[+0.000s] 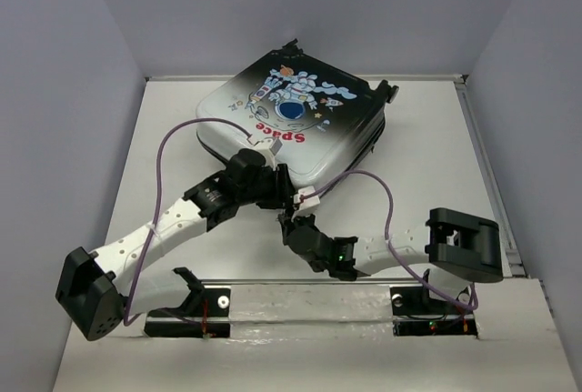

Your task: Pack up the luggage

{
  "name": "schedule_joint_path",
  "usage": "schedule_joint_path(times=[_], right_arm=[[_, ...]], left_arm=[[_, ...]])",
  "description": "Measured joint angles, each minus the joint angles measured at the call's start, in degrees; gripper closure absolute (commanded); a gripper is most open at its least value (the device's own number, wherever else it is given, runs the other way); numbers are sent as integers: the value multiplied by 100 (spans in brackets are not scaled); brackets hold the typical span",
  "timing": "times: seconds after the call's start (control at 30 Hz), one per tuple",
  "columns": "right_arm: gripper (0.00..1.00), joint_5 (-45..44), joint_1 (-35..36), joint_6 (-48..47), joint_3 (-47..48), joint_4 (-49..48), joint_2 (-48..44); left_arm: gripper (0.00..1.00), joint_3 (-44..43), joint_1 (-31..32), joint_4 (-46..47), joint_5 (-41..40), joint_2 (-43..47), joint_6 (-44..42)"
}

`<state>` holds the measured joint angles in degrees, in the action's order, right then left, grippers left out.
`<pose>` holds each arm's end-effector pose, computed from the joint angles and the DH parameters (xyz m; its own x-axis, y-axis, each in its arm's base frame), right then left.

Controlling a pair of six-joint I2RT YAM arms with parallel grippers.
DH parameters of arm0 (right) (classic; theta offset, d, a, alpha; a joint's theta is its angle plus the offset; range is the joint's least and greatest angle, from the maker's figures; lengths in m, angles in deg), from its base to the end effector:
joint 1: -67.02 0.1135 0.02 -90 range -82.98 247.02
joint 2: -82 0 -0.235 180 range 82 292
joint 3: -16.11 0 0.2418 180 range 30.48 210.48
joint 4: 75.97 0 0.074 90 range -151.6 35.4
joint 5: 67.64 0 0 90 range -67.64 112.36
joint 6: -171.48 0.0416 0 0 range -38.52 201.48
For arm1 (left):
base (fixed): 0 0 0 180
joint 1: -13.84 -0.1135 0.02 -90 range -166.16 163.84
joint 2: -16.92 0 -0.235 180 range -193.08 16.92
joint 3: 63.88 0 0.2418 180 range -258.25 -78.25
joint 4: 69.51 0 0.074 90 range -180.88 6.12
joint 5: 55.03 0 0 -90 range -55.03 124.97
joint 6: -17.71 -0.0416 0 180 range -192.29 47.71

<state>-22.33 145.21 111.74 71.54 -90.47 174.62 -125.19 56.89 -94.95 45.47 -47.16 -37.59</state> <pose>0.0939 0.3062 0.1621 -0.3519 0.0672 -0.9336 -0.4466 0.8645 0.2306 0.1849 -0.1831 0.2589 -0.7329 -0.0813 -0.6755 0.4517 0.6843 -0.5725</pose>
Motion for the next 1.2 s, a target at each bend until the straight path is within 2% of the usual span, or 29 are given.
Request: schedule_joint_path(times=[0.17, 0.3, 0.33, 0.4, 0.43, 0.47, 0.53, 0.6, 0.63, 0.67, 0.7, 0.77, 0.8, 0.9, 1.03, 1.2], right_arm=[[93, 42, -33, 352, -317, -1060, 181], [93, 302, -28, 824, -1182, -1919, -273], [88, 323, -28, 898, -1309, -1976, -376], [67, 415, -31, 1062, -1587, -2085, -638], [41, 557, -26, 1169, -1740, -2107, -761], [35, 809, -17, 1233, -1825, -2050, -848], [31, 1327, 160, 1377, -1980, -1718, -1016], [37, 1703, 358, 1567, -2017, -992, -1303], [61, 1746, 382, 1620, -2017, -796, -1438], [79, 1759, 387, 1692, -1976, -122, -1770], [91, 1729, 358, 1740, -1917, 483, -2159], [93, 1661, 186, 1825, -1705, 1379, -2673], [93, 1672, -114, 1878, -1460, 1923, -2975], [93, 1676, -1316, 1797, -1099, 2739, -3475], [93, 1718, -2986, 1491, -1067, 3342, -3893], [93, 2166, -4535, 1010, -793, 3521, -3342]], left_arm=[[22, -682, -70, -603, -140, 9, -313], [12, -1342, -719, -1045, 210, 11, -413], [10, -1567, -1106, -1147, 122, -24, -413], [7, -2055, -1921, -1086, -162, -203, -446], [5, -2297, -2208, -876, -262, -356, -485], [5, -2682, -2522, -581, -402, -597, -538], [5, -3281, -2964, -284, -518, -966, -649], [5, -3724, -3414, -42, -566, -1296, -728], [6, -3840, -3652, 48, -566, -1425, -741], [6, -3923, -3801, 63, -549, -1547, -748], [6, -4026, -4013, 85, -507, -1716, -748], [8, -4240, -4365, 127, -409, -2175, -750], [8, -4297, -4529, 164, -387, -2474, -756], [9, -4288, -4686, 133, -280, -3106, -758], [11, -4197, -4645, 96, -48, -3740, -754], [12, -4188, -4509, 118, 160, -4120, -745]])
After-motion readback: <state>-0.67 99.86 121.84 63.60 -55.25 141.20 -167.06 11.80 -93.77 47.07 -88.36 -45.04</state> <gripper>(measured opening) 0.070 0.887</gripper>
